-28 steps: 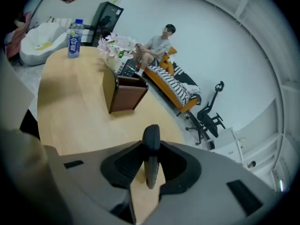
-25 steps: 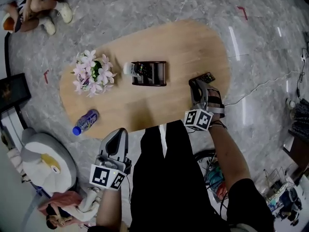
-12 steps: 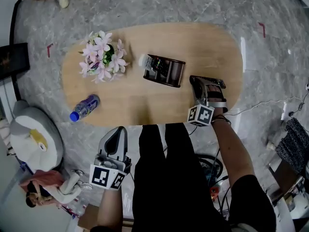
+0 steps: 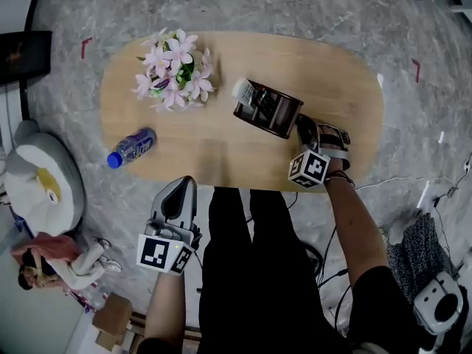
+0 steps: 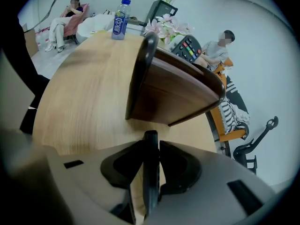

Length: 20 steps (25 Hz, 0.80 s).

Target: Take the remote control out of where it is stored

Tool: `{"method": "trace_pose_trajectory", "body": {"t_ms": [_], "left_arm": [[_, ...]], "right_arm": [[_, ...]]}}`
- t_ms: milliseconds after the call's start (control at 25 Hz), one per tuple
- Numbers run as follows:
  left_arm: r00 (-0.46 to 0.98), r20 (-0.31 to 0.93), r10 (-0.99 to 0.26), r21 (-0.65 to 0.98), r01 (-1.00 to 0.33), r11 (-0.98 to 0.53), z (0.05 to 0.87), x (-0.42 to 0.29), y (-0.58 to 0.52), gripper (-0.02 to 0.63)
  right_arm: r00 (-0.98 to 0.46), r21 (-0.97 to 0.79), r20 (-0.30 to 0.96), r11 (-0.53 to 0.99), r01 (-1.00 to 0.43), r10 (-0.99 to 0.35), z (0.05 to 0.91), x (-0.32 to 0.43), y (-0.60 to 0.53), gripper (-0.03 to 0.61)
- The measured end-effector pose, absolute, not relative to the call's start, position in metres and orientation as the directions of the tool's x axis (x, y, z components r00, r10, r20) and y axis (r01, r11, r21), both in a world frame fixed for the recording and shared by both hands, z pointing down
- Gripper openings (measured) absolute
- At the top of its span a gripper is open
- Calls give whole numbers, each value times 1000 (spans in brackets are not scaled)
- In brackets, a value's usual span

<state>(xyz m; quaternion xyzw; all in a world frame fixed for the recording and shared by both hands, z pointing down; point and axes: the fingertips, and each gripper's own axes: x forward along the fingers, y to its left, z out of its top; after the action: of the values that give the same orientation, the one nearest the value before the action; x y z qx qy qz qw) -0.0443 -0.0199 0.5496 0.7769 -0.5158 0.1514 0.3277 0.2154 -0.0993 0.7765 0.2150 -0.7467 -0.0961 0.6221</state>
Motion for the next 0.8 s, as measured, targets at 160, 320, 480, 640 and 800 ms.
{"method": "trace_pose_trajectory", "body": {"t_ms": [160,320,480,640,800], "left_arm": [[428,597,-678,347,-900,-263,565,-42,-21,8],[448,606,-658,358,-892,-277,570,-37,-24,8],[469,596,-652,366,-881,-299,563,-34,-23,8],[478,593,-648,357,-877,-321,559,-37,-23,8],[482,586,-652,350,-876,-333,550,-40,-22,8]], "right_arm": [[-132,379,901,897,-227,-414,779,214,-100,112],[-134,342,915,908,-243,-380,781,211,-92,121],[-157,339,909,903,-264,-387,775,205,-89,163],[-161,341,903,891,-300,-399,766,203,-85,163],[-160,358,893,879,-315,-421,756,205,-84,163]]}}
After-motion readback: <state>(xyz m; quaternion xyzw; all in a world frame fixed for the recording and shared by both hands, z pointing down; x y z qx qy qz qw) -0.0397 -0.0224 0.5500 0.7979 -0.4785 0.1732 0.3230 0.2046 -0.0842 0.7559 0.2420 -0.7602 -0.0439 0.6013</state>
